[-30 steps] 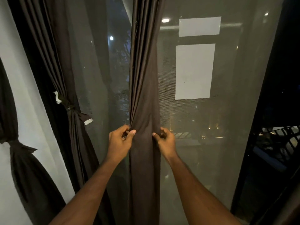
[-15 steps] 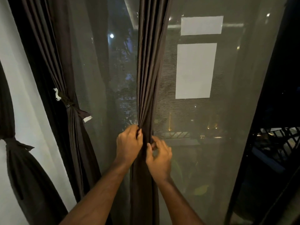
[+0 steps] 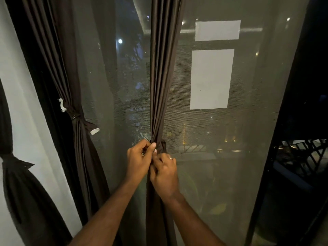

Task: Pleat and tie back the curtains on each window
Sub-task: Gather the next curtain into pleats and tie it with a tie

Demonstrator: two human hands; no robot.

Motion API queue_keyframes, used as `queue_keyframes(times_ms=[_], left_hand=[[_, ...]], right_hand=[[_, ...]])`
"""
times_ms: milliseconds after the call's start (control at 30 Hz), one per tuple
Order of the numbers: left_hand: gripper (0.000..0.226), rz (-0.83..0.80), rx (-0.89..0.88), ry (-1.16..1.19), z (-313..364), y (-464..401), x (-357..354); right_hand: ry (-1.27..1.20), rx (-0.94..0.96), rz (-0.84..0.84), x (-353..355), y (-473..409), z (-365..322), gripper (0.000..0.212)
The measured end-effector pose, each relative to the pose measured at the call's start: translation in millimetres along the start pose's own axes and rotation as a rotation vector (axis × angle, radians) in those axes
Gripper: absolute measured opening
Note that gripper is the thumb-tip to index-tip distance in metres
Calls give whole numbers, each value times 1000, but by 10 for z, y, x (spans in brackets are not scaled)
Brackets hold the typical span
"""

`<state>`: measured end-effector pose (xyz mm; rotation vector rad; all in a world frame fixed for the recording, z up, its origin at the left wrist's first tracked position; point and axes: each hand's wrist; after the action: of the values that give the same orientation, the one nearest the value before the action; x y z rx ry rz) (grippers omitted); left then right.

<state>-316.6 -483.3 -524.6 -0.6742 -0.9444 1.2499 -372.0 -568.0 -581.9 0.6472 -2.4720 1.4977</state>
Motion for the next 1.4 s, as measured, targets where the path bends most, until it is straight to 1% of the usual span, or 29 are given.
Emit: queue_keyframes(times_ms=[67, 133, 200, 233, 300, 367, 433, 467, 533, 633, 700, 733, 767, 833, 900, 933, 1033, 1067, 1100, 1133, 1200, 1233, 1267, 1333, 1400], left_hand=[[30, -13, 39, 37, 18, 4, 3], [31, -19, 38, 27, -12, -20, 34], [31, -40, 44, 22, -40, -54, 91], [31, -61, 68, 45, -51, -68, 123], [33, -114, 154, 145, -87, -97, 185], [33, -163, 234, 239, -143, -124, 256], [27, -218, 260, 324, -232, -148, 311], [28, -232, 266, 356, -271, -157, 330], [32, -247, 280, 374, -263, -165, 341], [32, -269, 297, 403, -233, -158, 319], [33, -263, 294, 408, -209, -154, 301], [35, -244, 290, 392, -217, -157, 294], [36, -218, 282, 366, -226, -161, 292], [28, -158, 274, 290, -263, -167, 299], [19, -105, 237, 164, -313, -177, 300], [20, -86, 212, 101, -318, -183, 290], [38, -70, 105, 2, -238, -175, 215], [37, -85, 79, 4, -207, -165, 178], [31, -109, 62, 18, -187, -155, 146], [23, -134, 45, 29, -179, -149, 122], [15, -167, 17, 19, -202, -146, 105], [10, -172, 12, 14, -219, -152, 102], [9, -179, 11, 0, -233, -161, 109], [10, -231, 39, -18, -249, -183, 141], [11, -291, 63, 16, -238, -208, 177]], right_hand=[[-4, 17, -21, -34, 3, 2, 29], [-70, 30, -70, -22, 5, 3, 29], [-261, -10, -125, 39, 0, -6, 29], [-391, -74, -129, 91, -9, -9, 27], [-563, -199, -62, 198, -61, 35, 22], [-547, -268, 42, 280, -152, 139, 18], [-482, -303, 78, 331, -259, 239, 15], [-458, -299, 75, 343, -318, 269, 15], [-425, -304, 19, 346, -442, 306, 21], [-393, -393, -177, 300, -604, 337, 33], [-388, -451, -278, 245, -659, 359, 32], [-380, -460, -282, 209, -667, 388, 29], [-360, -469, -266, 197, -662, 398, 24], [-316, -470, -193, 229, -633, 367, 9], [-287, -434, -110, 269, -580, 327, 3], [-259, -403, -77, 274, -552, 307, 4], [-249, -335, -42, 246, -503, 168, 11], [-282, -328, -46, 222, -489, 119, 14], [-335, -334, -62, 203, -474, 77, 15], [-405, -349, -93, 193, -465, 45, 13], [-545, -381, -178, 196, -452, 21, 10], [-600, -389, -215, 200, -445, 31, 13], [-636, -401, -254, 209, -439, 38, 20], [-712, -435, -332, 218, -450, 34, 35], [-808, -475, -363, 224, -489, -3, 47]])
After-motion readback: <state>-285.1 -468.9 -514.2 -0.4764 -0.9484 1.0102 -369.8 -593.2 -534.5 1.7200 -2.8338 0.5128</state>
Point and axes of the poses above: each hand's wrist, its own y-axis away from the middle knuckle, its own x-axis out of the back of the hand, z = x × y, and after that the axes turned 9 degrees about -x, right-handed
